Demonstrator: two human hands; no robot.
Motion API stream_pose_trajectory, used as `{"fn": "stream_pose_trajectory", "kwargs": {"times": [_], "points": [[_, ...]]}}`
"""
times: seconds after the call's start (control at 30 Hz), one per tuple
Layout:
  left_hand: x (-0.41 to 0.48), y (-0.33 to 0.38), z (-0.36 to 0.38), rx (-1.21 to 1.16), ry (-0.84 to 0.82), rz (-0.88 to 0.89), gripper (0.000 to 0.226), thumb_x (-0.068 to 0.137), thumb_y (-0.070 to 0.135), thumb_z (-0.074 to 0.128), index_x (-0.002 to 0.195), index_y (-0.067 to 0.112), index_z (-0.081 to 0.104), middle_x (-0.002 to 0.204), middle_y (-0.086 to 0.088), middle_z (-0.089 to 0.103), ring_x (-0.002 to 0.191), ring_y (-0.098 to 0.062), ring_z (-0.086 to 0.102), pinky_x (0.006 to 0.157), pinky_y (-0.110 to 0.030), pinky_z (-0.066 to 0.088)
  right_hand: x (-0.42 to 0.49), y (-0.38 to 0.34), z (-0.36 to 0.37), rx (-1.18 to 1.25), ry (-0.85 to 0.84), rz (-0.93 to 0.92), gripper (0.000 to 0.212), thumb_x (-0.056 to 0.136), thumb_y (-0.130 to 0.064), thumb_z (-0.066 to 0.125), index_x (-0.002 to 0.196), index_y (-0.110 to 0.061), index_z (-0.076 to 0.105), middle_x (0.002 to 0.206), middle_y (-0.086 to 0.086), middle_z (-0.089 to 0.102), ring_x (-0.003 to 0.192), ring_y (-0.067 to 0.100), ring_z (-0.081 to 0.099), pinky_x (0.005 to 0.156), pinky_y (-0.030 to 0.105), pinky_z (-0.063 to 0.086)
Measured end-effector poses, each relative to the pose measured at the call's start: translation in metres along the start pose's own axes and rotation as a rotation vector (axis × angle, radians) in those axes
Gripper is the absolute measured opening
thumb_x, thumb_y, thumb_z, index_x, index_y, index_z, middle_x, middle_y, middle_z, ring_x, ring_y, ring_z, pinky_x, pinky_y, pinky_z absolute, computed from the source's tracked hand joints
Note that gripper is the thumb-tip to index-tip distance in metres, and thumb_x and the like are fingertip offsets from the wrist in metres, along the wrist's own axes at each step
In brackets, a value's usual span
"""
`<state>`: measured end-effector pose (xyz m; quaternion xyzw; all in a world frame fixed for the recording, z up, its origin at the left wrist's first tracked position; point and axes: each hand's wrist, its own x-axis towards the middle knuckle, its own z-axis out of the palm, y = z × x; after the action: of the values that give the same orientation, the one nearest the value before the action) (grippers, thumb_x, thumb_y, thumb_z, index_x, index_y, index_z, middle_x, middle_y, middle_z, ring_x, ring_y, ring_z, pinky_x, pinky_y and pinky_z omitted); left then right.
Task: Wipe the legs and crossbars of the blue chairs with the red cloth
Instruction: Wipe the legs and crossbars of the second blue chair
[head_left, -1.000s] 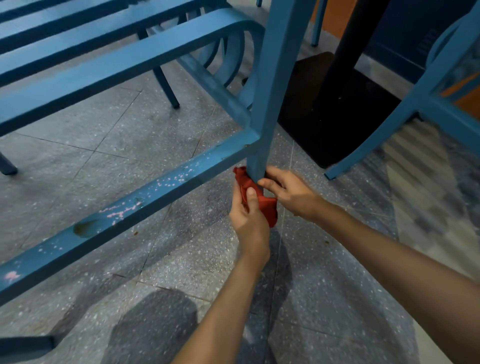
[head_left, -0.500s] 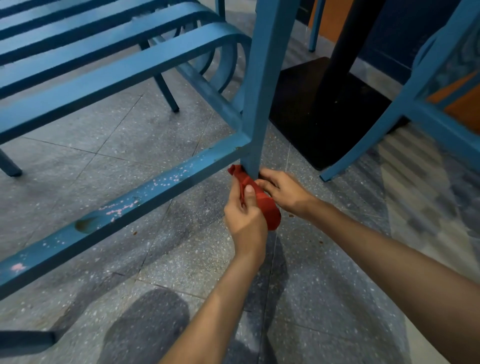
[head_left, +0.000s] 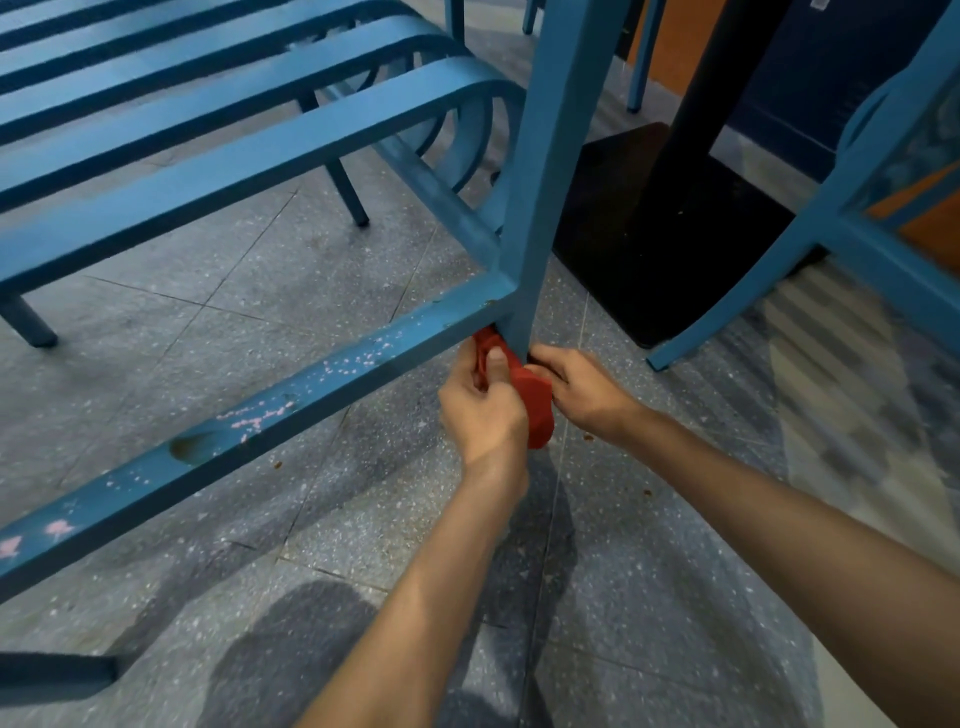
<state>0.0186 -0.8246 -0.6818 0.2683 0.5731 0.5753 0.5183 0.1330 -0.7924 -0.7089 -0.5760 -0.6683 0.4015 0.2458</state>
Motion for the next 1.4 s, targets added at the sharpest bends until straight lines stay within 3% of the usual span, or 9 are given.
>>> {"fn": "stream_pose_trajectory", "kwargs": {"times": [0.1, 0.4, 0.63, 0.8, 0.9, 1.03, 1.2, 1.3, 1.4], "points": [[-0.015, -0.002, 0.003, -0.015, -0.023, 0.131, 0.035, 0.098, 0.017, 0.051, 0.132, 0.02, 0.055, 0.107, 0.017, 0.068, 0.102, -0.004, 0.065, 0.097, -0.029, 0.048, 0.0, 0.001, 0.0, -0.009, 0.02, 0.007, 0.026, 0.098, -0.017, 0.049, 0.112, -0.035, 0.061, 0.083, -0.027, 0.067, 0.083, -0.01, 0.062, 0.072, 0.008, 0.043], [0.011, -0.02, -0.012, 0.221, -0.079, 0.102, 0.038, 0.098, 0.018, 0.047, 0.134, 0.028, 0.054, 0.114, 0.012, 0.065, 0.109, -0.013, 0.062, 0.102, -0.037, 0.046, 0.004, 0.003, -0.001, -0.036, -0.032, 0.016, 0.037, 0.097, -0.022, 0.051, 0.134, -0.03, 0.052, 0.122, -0.015, 0.064, 0.116, 0.001, 0.056, 0.103, 0.031, 0.044], [-0.014, -0.004, -0.004, 0.072, -0.059, 0.207, 0.028, 0.096, 0.027, 0.051, 0.12, 0.038, 0.061, 0.098, 0.025, 0.069, 0.099, -0.001, 0.065, 0.092, -0.032, 0.052, 0.001, -0.001, -0.001, -0.019, -0.021, 0.032, 0.028, 0.097, -0.021, 0.051, 0.122, -0.03, 0.061, 0.091, -0.031, 0.064, 0.093, -0.009, 0.06, 0.083, 0.015, 0.043], [-0.001, -0.018, -0.018, 0.207, -0.118, 0.133, 0.041, 0.091, 0.031, 0.05, 0.131, 0.025, 0.056, 0.113, 0.003, 0.069, 0.105, -0.015, 0.065, 0.096, -0.041, 0.051, 0.002, -0.015, -0.025, -0.165, -0.165, 0.045, 0.04, 0.096, -0.015, 0.053, 0.135, -0.022, 0.051, 0.125, -0.012, 0.061, 0.12, 0.006, 0.055, 0.101, 0.022, 0.042], [-0.002, -0.013, -0.016, 0.198, -0.11, 0.087, 0.038, 0.095, 0.024, 0.053, 0.133, 0.021, 0.056, 0.119, -0.001, 0.068, 0.11, -0.019, 0.063, 0.1, -0.044, 0.048, -0.006, -0.035, -0.051, -0.03, -0.073, 0.053, 0.05, 0.093, -0.01, 0.058, 0.14, -0.016, 0.044, 0.134, 0.002, 0.056, 0.123, 0.004, 0.05, 0.091, 0.004, 0.04], [-0.02, 0.003, -0.008, 0.092, -0.078, 0.126, 0.034, 0.095, 0.028, 0.055, 0.129, 0.032, 0.057, 0.117, 0.012, 0.067, 0.108, -0.012, 0.064, 0.096, -0.044, 0.051, -0.013, -0.066, -0.057, 0.231, -0.013, -0.075, 0.047, 0.091, -0.005, 0.058, 0.136, -0.013, 0.048, 0.128, 0.0, 0.06, 0.12, 0.002, 0.055, 0.097, 0.017, 0.046], [-0.028, 0.001, -0.009, 0.166, -0.1, 0.212, 0.04, 0.097, 0.025, 0.052, 0.137, 0.03, 0.049, 0.123, 0.013, 0.064, 0.109, -0.003, 0.062, 0.096, -0.026, 0.05, -0.019, -0.074, -0.035, 0.241, 0.055, -0.139, 0.039, 0.095, -0.001, 0.05, 0.134, -0.007, 0.049, 0.126, -0.003, 0.06, 0.118, -0.002, 0.055, 0.096, 0.014, 0.044], [-0.01, -0.009, -0.013, 0.248, -0.094, 0.163, 0.039, 0.093, 0.029, 0.051, 0.132, 0.033, 0.054, 0.105, 0.006, 0.072, 0.094, -0.018, 0.069, 0.088, -0.043, 0.054, -0.017, -0.074, -0.032, 0.205, 0.088, -0.131, 0.035, 0.099, -0.009, 0.046, 0.133, -0.012, 0.05, 0.124, -0.008, 0.06, 0.115, -0.006, 0.054, 0.099, 0.017, 0.044], [-0.001, -0.012, -0.014, 0.262, -0.102, 0.074, 0.039, 0.092, 0.022, 0.051, 0.13, 0.023, 0.058, 0.108, 0.0, 0.071, 0.101, -0.019, 0.066, 0.095, -0.046, 0.051, -0.016, -0.073, -0.025, 0.148, 0.08, -0.129, 0.035, 0.101, -0.014, 0.042, 0.135, -0.021, 0.045, 0.122, -0.02, 0.056, 0.116, -0.007, 0.052, 0.101, 0.021, 0.044]]}}
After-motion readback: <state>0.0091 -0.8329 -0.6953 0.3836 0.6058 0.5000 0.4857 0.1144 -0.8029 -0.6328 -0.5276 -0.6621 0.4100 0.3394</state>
